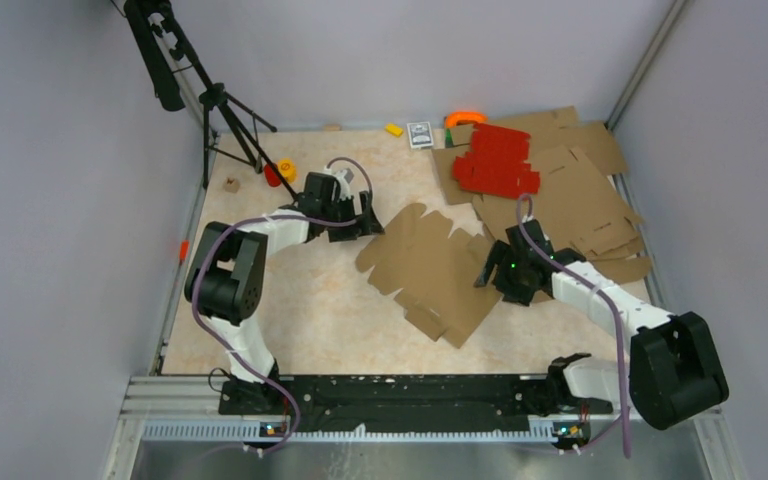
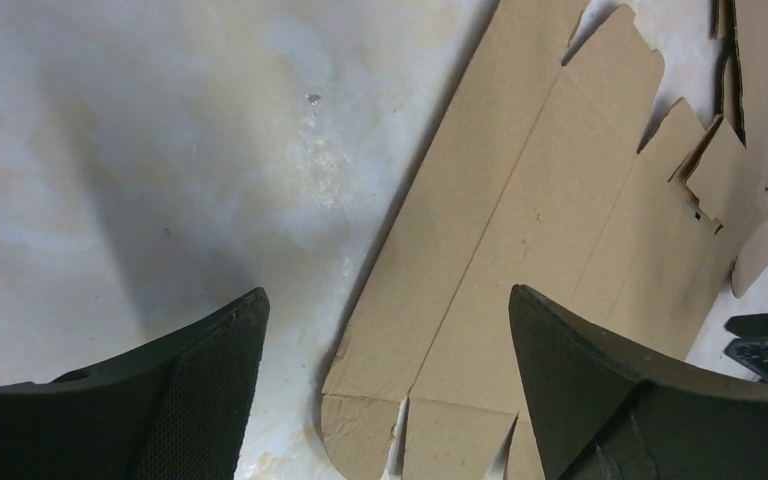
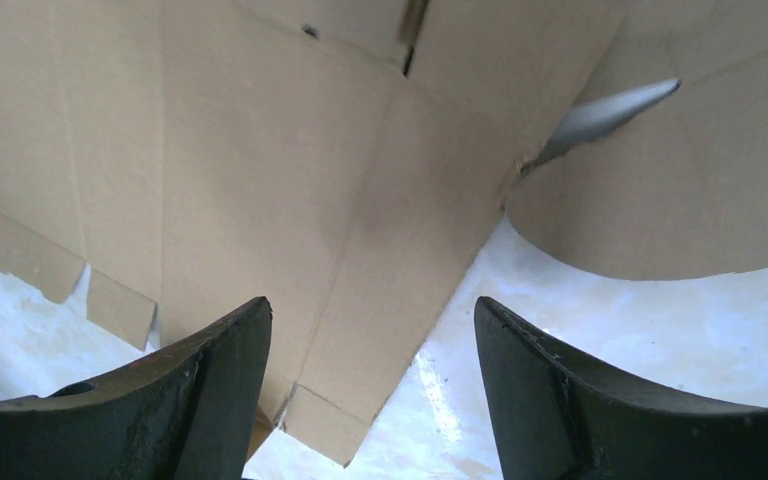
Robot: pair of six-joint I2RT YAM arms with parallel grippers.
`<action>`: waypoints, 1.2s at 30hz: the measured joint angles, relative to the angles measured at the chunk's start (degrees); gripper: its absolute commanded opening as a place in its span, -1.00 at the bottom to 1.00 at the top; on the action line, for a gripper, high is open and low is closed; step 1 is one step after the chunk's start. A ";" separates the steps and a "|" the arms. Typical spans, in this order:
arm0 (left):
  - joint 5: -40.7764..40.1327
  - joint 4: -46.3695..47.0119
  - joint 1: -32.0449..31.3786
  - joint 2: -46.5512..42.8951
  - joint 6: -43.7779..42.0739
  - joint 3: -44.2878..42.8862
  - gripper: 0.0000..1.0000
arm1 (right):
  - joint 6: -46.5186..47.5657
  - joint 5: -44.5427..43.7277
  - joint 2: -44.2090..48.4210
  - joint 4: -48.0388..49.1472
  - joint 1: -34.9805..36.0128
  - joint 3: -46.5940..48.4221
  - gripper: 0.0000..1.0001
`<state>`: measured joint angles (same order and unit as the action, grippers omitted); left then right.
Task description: Fold the paper box
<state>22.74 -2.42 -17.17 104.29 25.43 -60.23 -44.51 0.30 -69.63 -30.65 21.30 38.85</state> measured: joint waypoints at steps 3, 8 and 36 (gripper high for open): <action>1.86 -0.04 -0.35 0.26 0.13 0.00 0.78 | -2.84 2.38 0.13 2.43 0.00 -4.09 0.44; 6.58 1.29 -0.81 1.75 1.16 -0.46 0.71 | -6.29 5.81 1.84 7.61 -0.11 -8.57 0.44; 14.40 6.71 -1.07 0.66 4.33 4.39 -0.83 | -1.84 13.03 2.95 17.29 -0.11 -8.31 0.22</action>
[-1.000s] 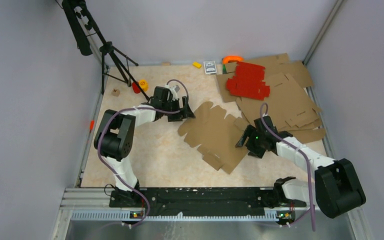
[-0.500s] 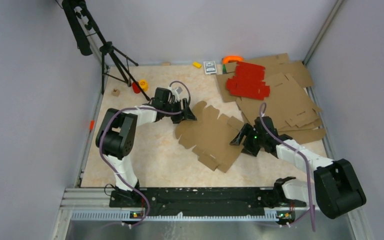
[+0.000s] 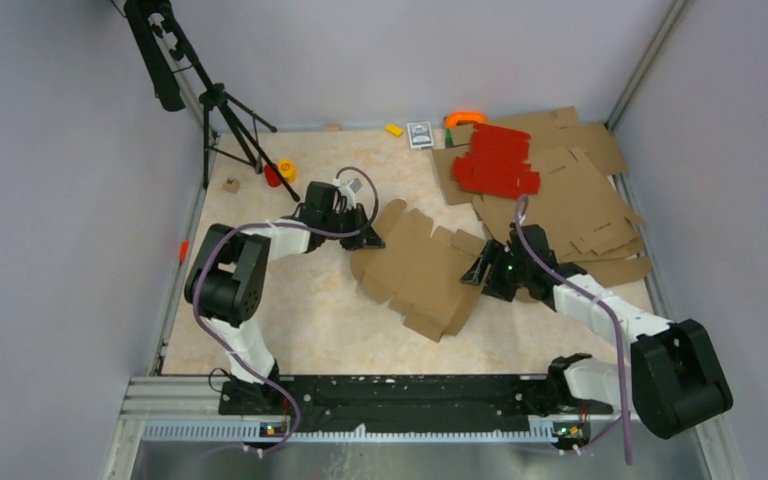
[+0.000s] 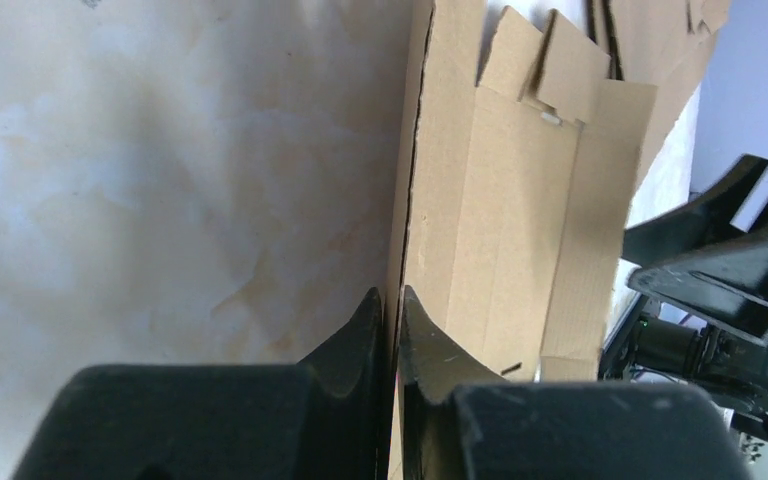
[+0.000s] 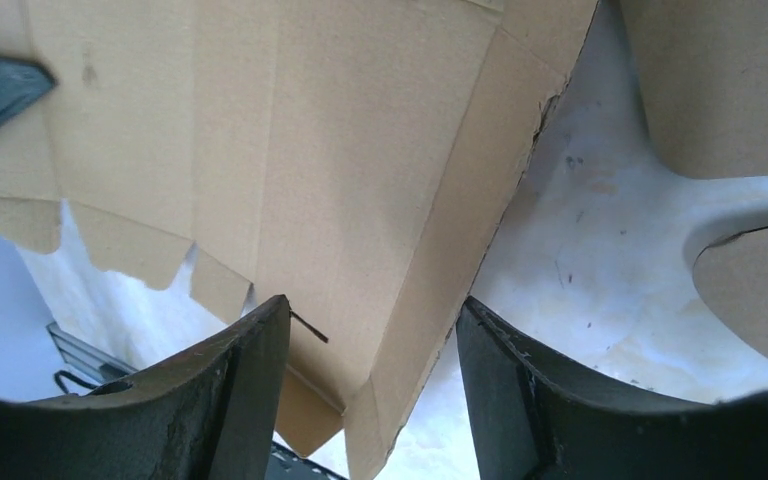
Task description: Fold the paper box
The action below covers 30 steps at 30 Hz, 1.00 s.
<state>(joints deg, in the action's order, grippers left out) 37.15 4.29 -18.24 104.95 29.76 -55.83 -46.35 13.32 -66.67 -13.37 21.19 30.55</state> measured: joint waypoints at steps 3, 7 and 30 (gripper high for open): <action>0.11 2.64 0.00 -3.30 0.28 2.78 -0.83 | 1.40 -0.07 -1.92 0.26 0.00 0.02 0.20; 1.42 7.50 -0.09 -7.06 0.87 5.44 -0.82 | 3.15 -0.61 -5.31 0.28 0.00 0.04 -0.01; 6.01 19.30 -0.35 -11.67 4.13 9.79 -0.79 | 9.57 0.28 -16.31 6.01 0.00 9.03 -0.30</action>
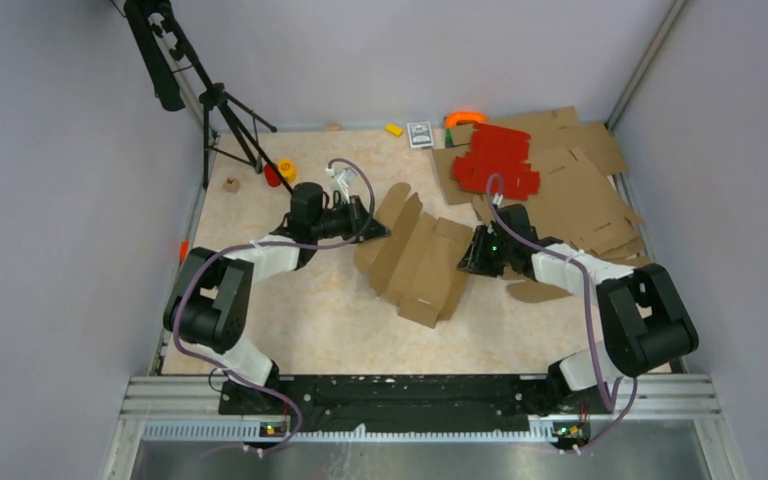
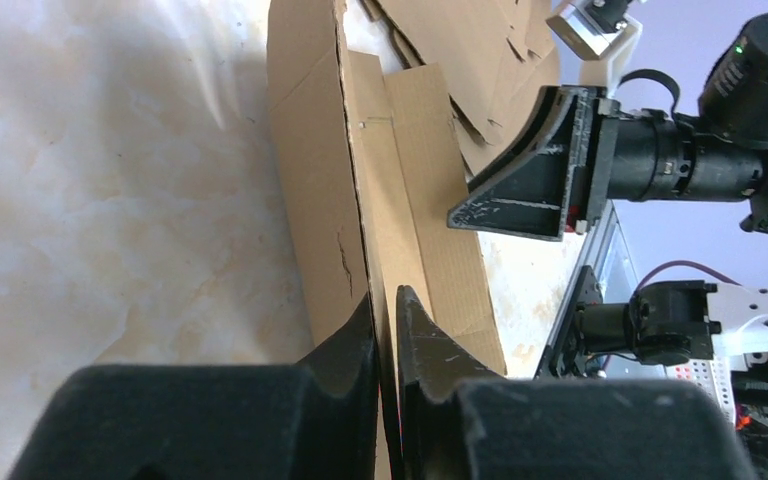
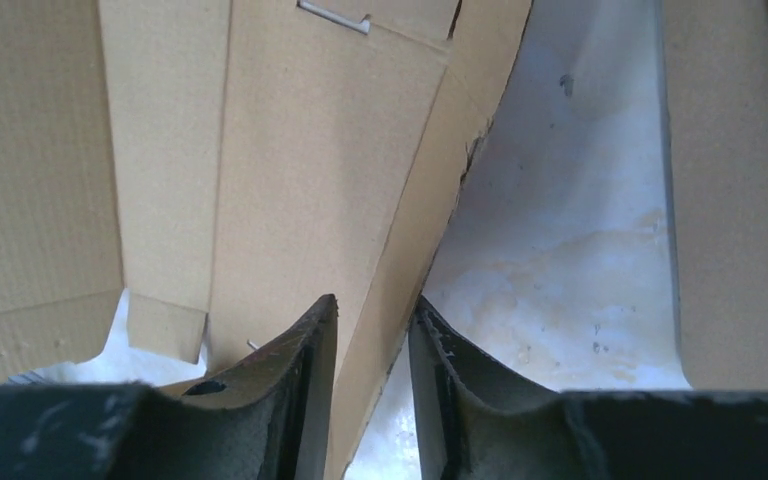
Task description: Fold the paper box
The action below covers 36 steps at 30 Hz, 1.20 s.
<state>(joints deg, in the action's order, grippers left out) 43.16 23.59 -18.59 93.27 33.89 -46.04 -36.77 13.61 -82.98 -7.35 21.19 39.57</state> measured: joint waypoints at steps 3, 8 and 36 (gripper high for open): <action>0.96 1.25 -0.02 0.00 1.11 0.24 -0.77 | 0.90 -0.61 -1.33 -0.98 0.00 1.18 -0.15; 2.51 3.34 -0.07 0.00 2.58 0.37 -0.71 | 1.62 -0.66 -2.32 -1.95 0.00 1.49 -0.03; 3.19 -4.61 -0.28 7.50 2.49 -4.46 -0.90 | 14.82 -9.40 4.96 -8.90 0.00 6.73 -1.00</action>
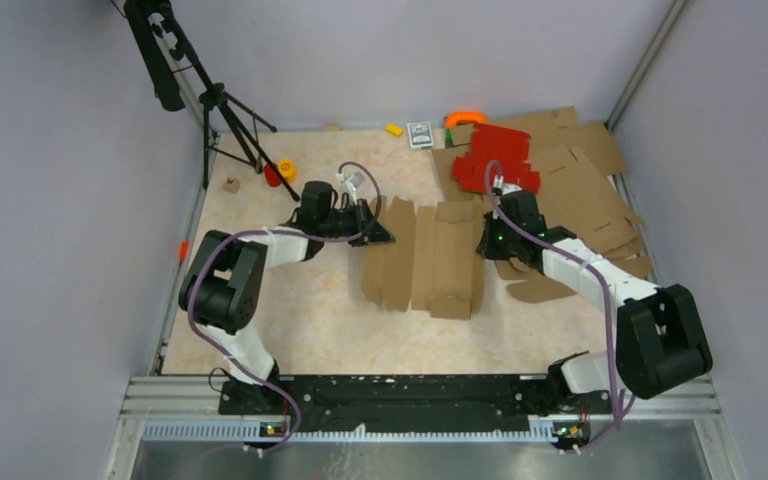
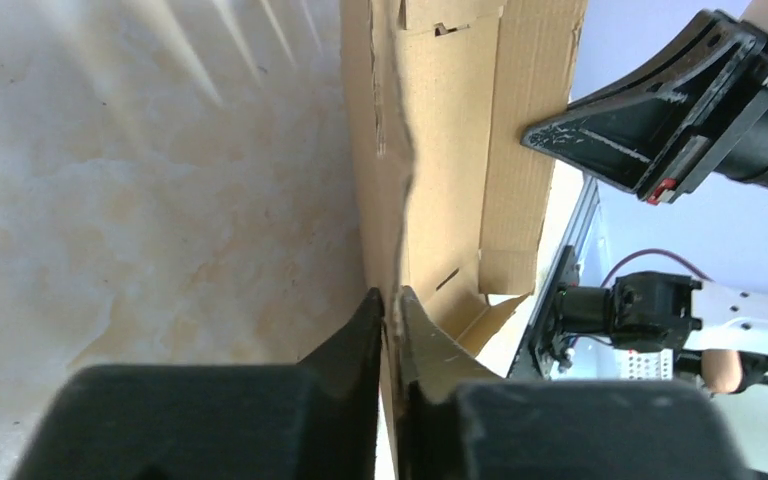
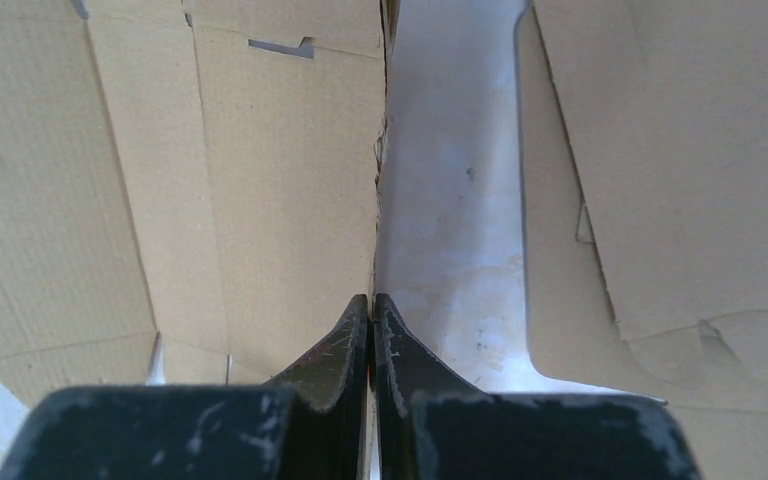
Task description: Fold the paper box
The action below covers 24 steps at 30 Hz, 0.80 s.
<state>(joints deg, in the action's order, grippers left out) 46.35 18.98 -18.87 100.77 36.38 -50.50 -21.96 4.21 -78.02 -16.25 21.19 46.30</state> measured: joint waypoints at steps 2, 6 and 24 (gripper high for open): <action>0.13 0.57 0.02 -0.13 0.00 0.15 -0.92 | 0.42 -0.85 0.28 -0.02 0.00 0.00 -1.00; 0.11 3.63 0.02 -3.41 0.17 3.43 -0.89 | 0.92 -2.82 0.39 -0.04 0.00 0.00 -0.85; 0.48 15.61 -0.94 -16.24 -0.76 10.51 -0.84 | -2.27 -8.28 0.44 4.22 -0.11 0.00 0.88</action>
<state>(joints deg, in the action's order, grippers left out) 46.83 34.59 -19.81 84.53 35.62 -39.99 -24.23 -4.08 -77.58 -12.03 21.08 46.30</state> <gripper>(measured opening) 0.078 0.905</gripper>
